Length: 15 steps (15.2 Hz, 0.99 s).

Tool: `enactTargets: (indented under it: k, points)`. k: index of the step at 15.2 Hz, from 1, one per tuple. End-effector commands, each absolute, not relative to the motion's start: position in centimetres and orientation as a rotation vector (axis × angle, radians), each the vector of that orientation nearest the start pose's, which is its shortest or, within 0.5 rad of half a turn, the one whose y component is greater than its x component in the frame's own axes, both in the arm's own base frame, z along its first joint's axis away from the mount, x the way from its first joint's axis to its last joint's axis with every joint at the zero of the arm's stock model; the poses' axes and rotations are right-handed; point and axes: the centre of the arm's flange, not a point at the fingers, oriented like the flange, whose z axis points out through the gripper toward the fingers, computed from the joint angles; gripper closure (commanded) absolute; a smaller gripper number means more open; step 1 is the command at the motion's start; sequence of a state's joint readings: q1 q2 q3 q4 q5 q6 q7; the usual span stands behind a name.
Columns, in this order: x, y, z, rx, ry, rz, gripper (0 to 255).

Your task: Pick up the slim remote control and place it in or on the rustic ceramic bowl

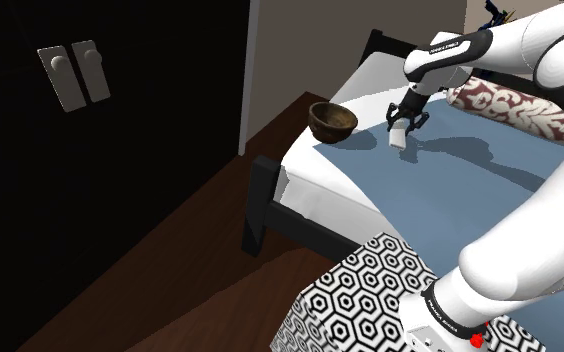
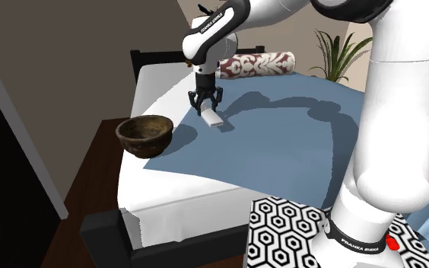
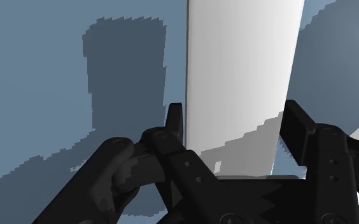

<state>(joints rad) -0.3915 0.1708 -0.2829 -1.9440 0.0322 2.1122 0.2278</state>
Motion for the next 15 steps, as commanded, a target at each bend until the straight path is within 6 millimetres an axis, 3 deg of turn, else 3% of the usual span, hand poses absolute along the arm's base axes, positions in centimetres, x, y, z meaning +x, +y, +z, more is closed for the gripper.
enactTargets:
  k: [1, 15]
  points:
    - [46.8, -36.5, 41.0, -2.837, 1.396, 0.000, 255]
    - [46.8, -36.5, 48.4, -2.837, 1.396, 0.000, 255]
